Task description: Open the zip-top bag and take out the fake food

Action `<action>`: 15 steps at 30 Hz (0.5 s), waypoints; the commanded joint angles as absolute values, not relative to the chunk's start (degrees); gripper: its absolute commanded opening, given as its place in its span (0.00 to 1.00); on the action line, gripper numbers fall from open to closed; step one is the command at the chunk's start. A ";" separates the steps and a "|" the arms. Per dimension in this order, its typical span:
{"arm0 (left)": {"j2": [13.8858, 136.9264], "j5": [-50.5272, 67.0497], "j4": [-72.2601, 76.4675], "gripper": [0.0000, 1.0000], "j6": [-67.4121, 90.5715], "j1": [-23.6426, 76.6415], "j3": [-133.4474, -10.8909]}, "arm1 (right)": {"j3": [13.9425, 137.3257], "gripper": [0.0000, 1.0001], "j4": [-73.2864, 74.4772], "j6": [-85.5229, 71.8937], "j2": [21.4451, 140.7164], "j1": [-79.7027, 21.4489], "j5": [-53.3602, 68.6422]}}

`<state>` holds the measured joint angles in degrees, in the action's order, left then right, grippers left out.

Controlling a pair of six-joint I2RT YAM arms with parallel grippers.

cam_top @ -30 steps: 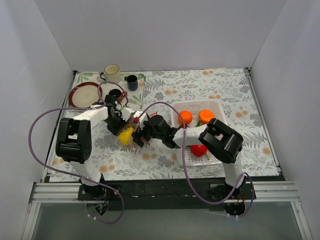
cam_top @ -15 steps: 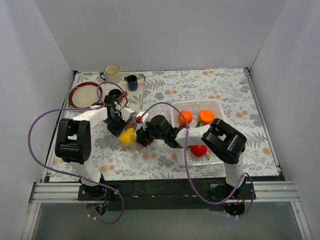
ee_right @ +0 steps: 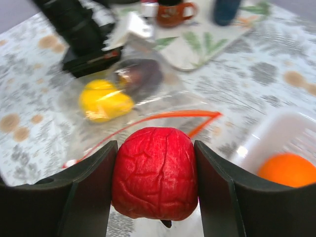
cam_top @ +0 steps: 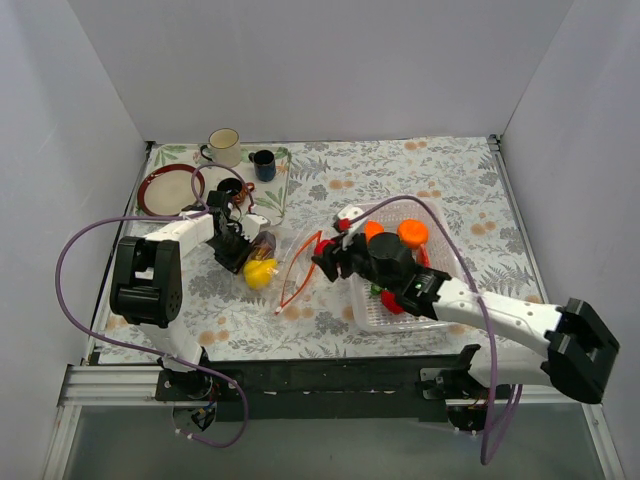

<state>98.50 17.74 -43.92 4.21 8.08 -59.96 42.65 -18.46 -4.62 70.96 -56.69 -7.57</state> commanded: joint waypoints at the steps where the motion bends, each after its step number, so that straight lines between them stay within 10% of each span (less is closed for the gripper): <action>1: 98.79 17.14 -44.12 0.00 4.75 8.09 -59.76 | 35.78 0.44 -9.41 -10.00 64.09 -53.01 -27.33; 4: 98.70 17.66 -44.47 0.00 5.18 8.09 -60.47 | 31.30 0.98 -8.17 -13.34 60.04 -52.47 -33.21; 15: 98.44 19.78 -46.32 0.00 6.41 8.00 -63.28 | 35.86 0.98 -13.94 -1.78 63.88 -59.40 -32.44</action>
